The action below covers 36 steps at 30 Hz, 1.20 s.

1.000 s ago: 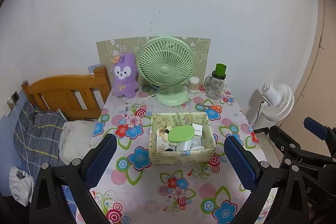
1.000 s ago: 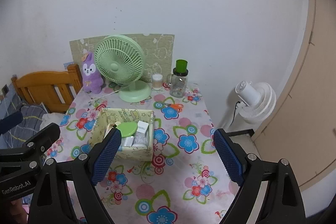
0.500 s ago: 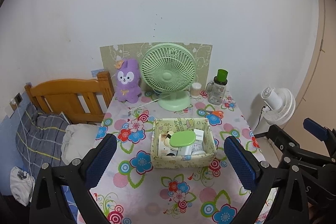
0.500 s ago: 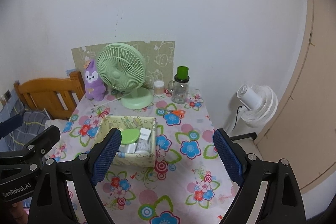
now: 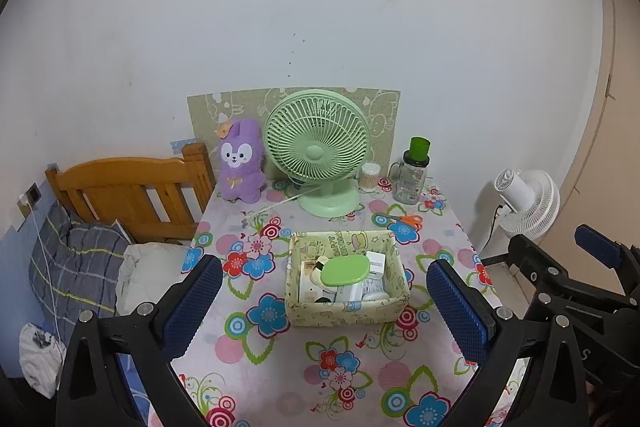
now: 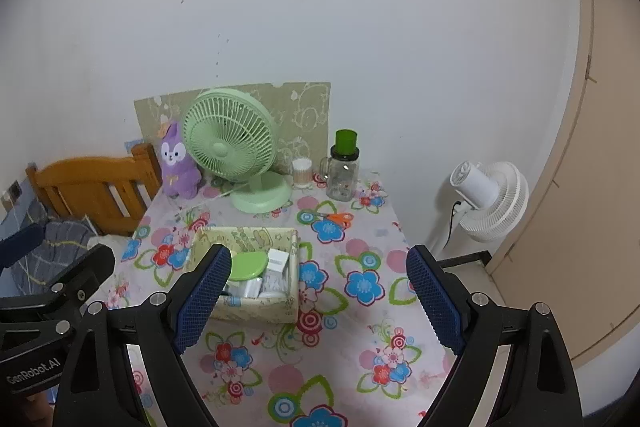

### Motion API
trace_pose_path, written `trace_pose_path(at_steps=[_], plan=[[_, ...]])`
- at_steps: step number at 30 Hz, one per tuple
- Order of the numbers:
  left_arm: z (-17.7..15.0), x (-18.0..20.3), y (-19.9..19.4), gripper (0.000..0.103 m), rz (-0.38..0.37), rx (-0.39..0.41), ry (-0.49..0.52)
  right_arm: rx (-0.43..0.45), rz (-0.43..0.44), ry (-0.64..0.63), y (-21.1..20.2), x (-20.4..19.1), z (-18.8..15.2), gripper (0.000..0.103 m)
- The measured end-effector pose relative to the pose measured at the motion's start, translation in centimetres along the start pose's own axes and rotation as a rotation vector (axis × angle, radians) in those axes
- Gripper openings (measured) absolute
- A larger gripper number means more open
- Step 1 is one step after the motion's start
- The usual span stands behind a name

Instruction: Organize rigid objects

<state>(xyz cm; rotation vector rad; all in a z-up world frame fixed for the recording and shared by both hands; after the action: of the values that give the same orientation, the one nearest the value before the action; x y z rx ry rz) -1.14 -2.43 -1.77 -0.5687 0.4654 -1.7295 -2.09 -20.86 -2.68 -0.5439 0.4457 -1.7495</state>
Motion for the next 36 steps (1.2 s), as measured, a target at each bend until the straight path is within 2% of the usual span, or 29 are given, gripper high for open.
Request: trace_pose_path(at_steps=[9,36], plan=[[0.2,0.6,0.3,0.103,-0.012,-0.005,0.024,0.003,-0.01,0.016,0.0,0.3,0.2,0.091],[0.3,-0.5,0.8,0.103,0.01,-0.013,0.003,0.004,-0.013,0.004,-0.2,-0.1,0.4,0.091]])
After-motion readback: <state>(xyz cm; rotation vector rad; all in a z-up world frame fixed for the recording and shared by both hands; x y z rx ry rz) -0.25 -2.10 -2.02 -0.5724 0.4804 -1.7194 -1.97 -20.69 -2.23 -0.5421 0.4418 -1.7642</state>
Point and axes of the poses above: each gripper's, at about its wrist camera, not at the fingertips, and y roughly the way its jaws point, x to its right, z to its top, the point moved 1 cm from there along y, roughly the way its jaws point, and after that the axes turned 10 degrees about -z, right-handed, at the moved point
